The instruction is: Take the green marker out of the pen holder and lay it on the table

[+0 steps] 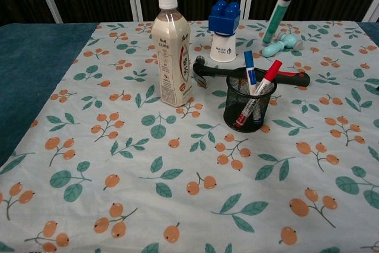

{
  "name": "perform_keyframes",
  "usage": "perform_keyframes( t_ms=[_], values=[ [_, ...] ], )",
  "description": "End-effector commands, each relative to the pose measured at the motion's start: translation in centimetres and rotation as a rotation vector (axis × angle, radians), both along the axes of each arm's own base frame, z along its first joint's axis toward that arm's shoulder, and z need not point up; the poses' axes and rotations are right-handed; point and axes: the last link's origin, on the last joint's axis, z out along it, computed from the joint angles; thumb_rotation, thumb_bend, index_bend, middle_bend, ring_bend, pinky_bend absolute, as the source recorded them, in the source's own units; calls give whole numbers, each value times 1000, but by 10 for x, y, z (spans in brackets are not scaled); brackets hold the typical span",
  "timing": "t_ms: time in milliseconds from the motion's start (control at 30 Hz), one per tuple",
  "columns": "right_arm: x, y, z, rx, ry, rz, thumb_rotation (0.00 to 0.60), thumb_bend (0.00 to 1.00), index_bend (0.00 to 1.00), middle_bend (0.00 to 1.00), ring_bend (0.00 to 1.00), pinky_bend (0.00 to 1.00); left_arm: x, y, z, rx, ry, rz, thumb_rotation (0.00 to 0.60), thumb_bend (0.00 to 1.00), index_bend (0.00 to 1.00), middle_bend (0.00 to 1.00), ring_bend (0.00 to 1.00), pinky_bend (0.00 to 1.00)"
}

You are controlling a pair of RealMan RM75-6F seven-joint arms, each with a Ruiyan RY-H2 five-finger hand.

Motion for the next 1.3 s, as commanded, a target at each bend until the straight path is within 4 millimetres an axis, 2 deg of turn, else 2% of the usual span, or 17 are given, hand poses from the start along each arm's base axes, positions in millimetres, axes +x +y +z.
perform_keyframes(
  t_ms=[33, 233, 333, 500, 567, 733, 1000, 1067, 1167, 1267, 1300],
  values=[
    [-25, 7, 23, -27, 6, -43, 600, 482, 617, 1000, 1000, 1000, 0, 0, 0, -1, 1, -2, 600, 0, 0, 0, 0, 0],
    [-60, 7, 20, -6, 5, -125, 600, 481, 617, 1000, 1000, 999, 2, 0, -2, -7, 7, -13, 600, 0, 0, 0, 0, 0],
    [-76, 5, 6, 17, 18, -164, 600, 481, 617, 1000, 1000, 999, 4, 1, -4, -10, 7, -17, 600, 0, 0, 0, 0, 0],
    [-85, 2, -15, 38, 36, -194, 600, 481, 604, 1000, 997, 994, 4, 2, -5, -12, 9, -17, 600, 0, 0, 0, 0, 0],
    [-85, 1, -20, 44, 32, -200, 600, 469, 555, 1000, 992, 991, 4, 2, -5, -11, 9, -15, 600, 0, 0, 0, 0, 0],
    [-85, 0, -21, 29, 58, -192, 600, 415, 355, 986, 975, 977, 2, 1, -3, -7, 5, -7, 600, 0, 0, 0, 0, 0],
    [-93, 11, -5, -7, 132, -162, 600, 355, 166, 962, 952, 955, 2, 0, -2, -3, 7, -10, 600, 0, 0, 0, 0, 0],
    [-98, 19, 1, -6, 159, -152, 600, 353, 160, 913, 906, 907, 2, 0, -2, -3, 9, -11, 600, 0, 0, 0, 0, 0],
    [-107, 30, 8, -6, 219, -129, 600, 352, 159, 732, 761, 804, 2, 0, -2, -3, 10, -12, 600, 0, 0, 0, 0, 0],
    [-127, 54, 18, -13, 335, -102, 600, 352, 149, 479, 518, 590, 2, 0, -2, -2, 12, -15, 600, 0, 0, 0, 0, 0],
    [-134, 64, 21, -7, 371, -93, 600, 344, 118, 376, 399, 492, 2, 0, -2, -3, 14, -15, 600, 0, 0, 0, 0, 0]
  ],
)
